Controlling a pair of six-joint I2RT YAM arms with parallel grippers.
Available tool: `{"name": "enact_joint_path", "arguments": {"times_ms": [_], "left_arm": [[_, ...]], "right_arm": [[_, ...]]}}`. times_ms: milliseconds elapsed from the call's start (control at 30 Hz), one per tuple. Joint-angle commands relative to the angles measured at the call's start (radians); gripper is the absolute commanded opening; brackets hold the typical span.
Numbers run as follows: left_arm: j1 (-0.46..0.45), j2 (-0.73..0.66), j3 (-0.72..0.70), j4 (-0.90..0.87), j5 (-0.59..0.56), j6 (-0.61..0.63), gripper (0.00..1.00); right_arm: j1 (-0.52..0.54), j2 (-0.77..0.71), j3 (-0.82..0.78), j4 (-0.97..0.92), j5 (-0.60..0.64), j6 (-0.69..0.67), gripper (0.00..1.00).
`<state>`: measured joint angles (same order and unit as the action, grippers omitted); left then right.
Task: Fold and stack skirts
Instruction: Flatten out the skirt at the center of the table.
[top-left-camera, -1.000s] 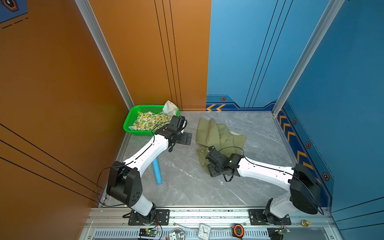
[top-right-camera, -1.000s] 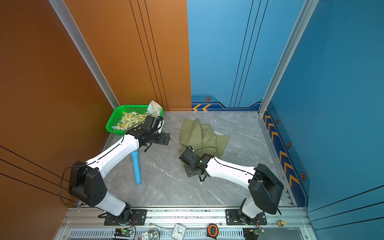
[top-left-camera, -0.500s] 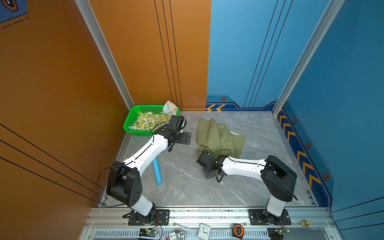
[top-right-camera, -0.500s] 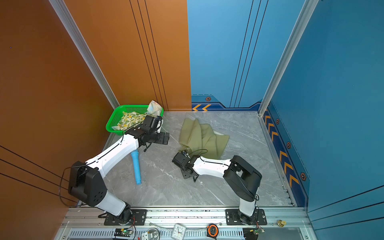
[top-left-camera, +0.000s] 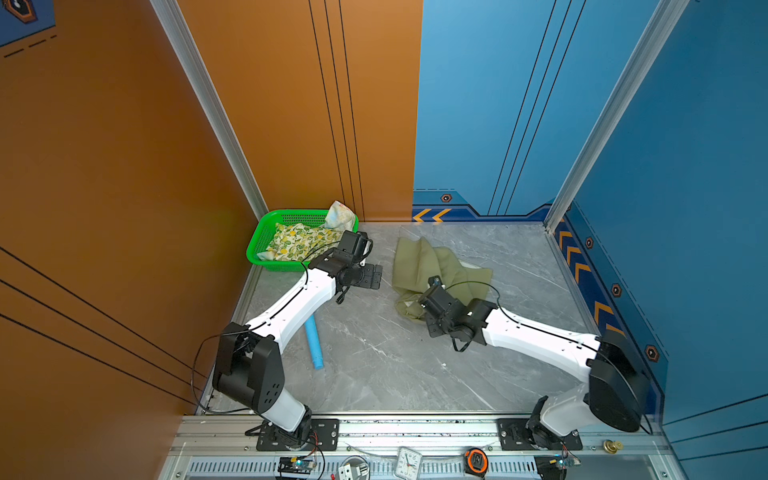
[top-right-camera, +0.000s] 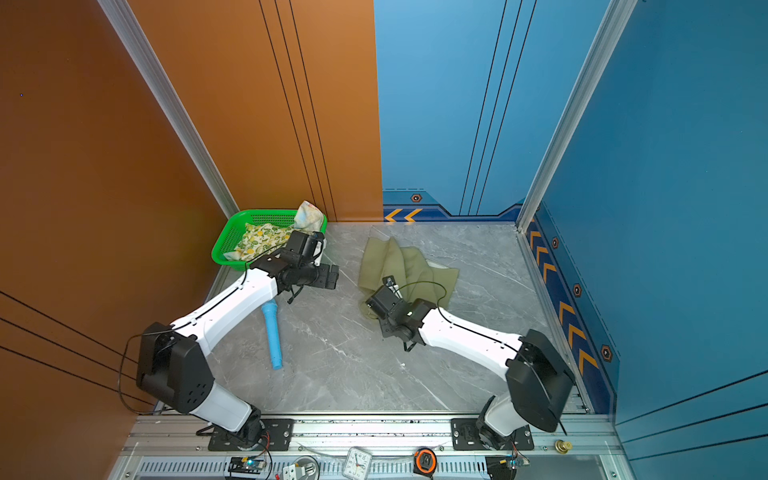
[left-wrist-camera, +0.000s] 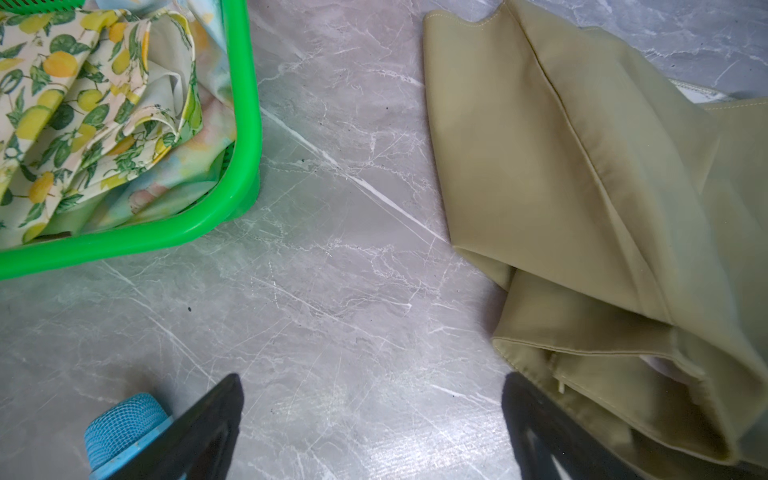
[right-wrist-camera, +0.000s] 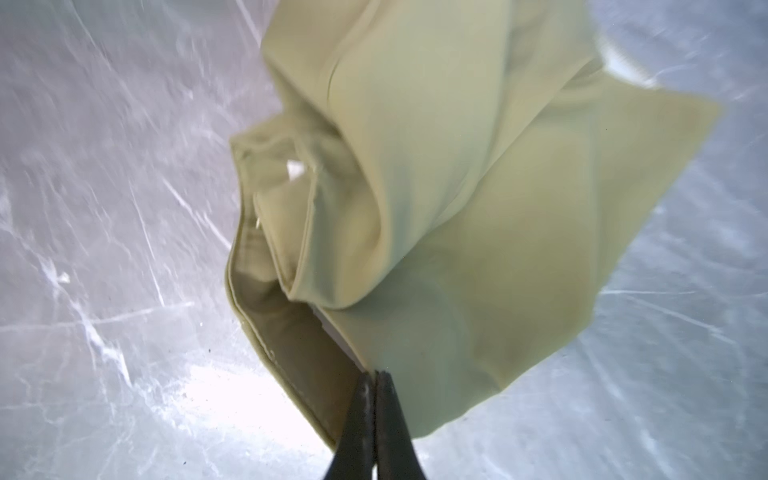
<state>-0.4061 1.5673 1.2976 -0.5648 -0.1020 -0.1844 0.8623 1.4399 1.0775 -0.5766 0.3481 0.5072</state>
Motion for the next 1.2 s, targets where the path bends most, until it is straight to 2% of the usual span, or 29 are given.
{"name": "enact_joint_path", "arguments": {"times_ms": [0, 200, 400, 567, 767, 933, 1167], "left_arm": [[-0.015, -0.022, -0.005, 0.000, -0.005, -0.013, 0.98], [-0.050, -0.028, -0.010, 0.002, -0.015, -0.014, 0.98], [-0.120, -0.014, -0.009, 0.001, 0.000, -0.034, 0.98], [-0.227, -0.005, -0.003, 0.021, 0.044, -0.083, 0.99], [-0.356, 0.015, -0.076, 0.189, 0.125, -0.120, 0.98], [-0.444, 0.091, -0.069, 0.278, 0.158, -0.116, 0.97], [-0.514, 0.228, 0.006, 0.337, 0.193, -0.112, 0.97]], "right_arm": [[-0.054, -0.116, 0.004, -0.080, 0.085, -0.050, 0.00], [-0.152, -0.270, 0.013, -0.103, 0.114, -0.084, 0.00], [-0.219, -0.384, -0.068, -0.147, 0.162, -0.052, 0.00], [-0.269, -0.457, -0.149, -0.155, 0.108, -0.017, 0.00], [-0.295, -0.524, -0.234, -0.151, 0.070, 0.005, 0.00], [-0.335, -0.562, -0.274, -0.145, 0.025, 0.011, 0.00], [-0.368, -0.606, -0.300, -0.140, -0.003, 0.017, 0.00]]}}
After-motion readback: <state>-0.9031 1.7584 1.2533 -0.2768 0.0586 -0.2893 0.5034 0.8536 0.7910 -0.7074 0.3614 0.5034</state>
